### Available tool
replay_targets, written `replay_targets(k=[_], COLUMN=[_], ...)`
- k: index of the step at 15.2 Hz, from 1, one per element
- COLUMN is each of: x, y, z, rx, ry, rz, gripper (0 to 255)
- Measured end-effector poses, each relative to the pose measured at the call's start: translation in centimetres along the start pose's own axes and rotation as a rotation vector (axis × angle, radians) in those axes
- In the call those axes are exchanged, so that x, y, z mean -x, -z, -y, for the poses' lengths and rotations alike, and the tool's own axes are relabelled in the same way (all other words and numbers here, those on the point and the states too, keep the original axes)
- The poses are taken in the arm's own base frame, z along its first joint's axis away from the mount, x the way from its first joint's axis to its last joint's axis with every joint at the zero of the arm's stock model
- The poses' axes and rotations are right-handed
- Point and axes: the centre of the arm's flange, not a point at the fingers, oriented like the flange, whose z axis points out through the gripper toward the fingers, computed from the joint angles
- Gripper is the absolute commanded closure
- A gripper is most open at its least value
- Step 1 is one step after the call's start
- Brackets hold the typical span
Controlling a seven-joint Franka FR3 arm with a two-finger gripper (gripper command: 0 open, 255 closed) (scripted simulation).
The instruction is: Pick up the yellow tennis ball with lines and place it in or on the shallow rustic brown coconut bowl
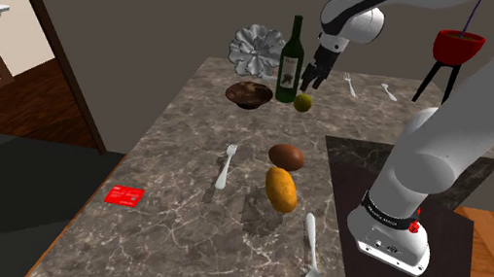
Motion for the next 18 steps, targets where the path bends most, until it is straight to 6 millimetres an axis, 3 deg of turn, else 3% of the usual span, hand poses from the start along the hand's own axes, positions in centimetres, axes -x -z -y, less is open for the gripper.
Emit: replay_targets(k=[7,13,14,18], x=[0.0,0.0,0.0,0.0], y=[-3.6,-4.0,-4.0,-4.0], z=[-0.4,-0.4,-0.4,-0.4], rx=[-0.002,-0.002,-0.002,-0.002], ry=[0.0,0.0,0.0,0.0], rz=[-0.001,-0.001,-0.001,-0.002], gripper=[0,0,255,255])
